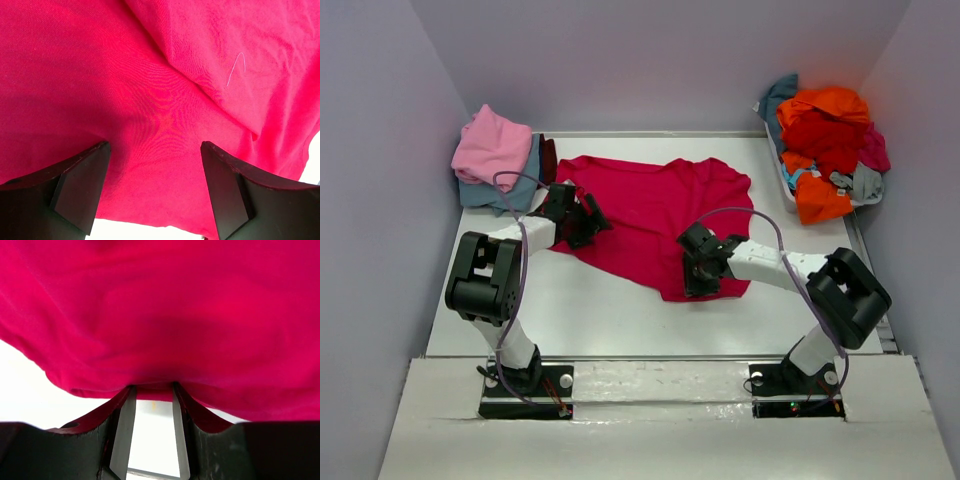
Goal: Fold and stack the t-shirts
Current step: Flatten out the tshirt
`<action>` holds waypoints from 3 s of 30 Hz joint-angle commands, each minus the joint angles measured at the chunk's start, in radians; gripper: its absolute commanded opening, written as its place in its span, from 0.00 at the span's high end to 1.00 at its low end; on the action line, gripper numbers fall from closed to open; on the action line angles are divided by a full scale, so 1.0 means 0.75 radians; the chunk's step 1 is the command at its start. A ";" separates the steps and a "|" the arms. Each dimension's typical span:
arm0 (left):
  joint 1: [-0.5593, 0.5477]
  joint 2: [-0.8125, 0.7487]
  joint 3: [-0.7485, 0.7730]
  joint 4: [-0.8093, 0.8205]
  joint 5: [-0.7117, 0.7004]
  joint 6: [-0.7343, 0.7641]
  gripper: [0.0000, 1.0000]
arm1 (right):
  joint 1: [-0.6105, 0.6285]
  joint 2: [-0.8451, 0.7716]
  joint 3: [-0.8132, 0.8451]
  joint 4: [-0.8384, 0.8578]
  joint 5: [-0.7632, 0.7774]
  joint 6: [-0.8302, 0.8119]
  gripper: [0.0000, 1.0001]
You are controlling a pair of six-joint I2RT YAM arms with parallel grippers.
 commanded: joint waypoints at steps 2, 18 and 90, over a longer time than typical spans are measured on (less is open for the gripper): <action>0.001 -0.029 -0.032 -0.048 0.010 0.004 0.14 | 0.043 0.035 0.042 0.064 -0.054 -0.023 0.59; 0.001 -0.025 -0.023 -0.048 0.008 0.014 0.14 | 0.162 -0.002 -0.060 0.068 -0.042 0.092 0.59; 0.052 0.159 0.012 -0.518 -0.377 0.393 0.16 | 0.213 -0.082 -0.195 0.261 0.144 0.274 0.56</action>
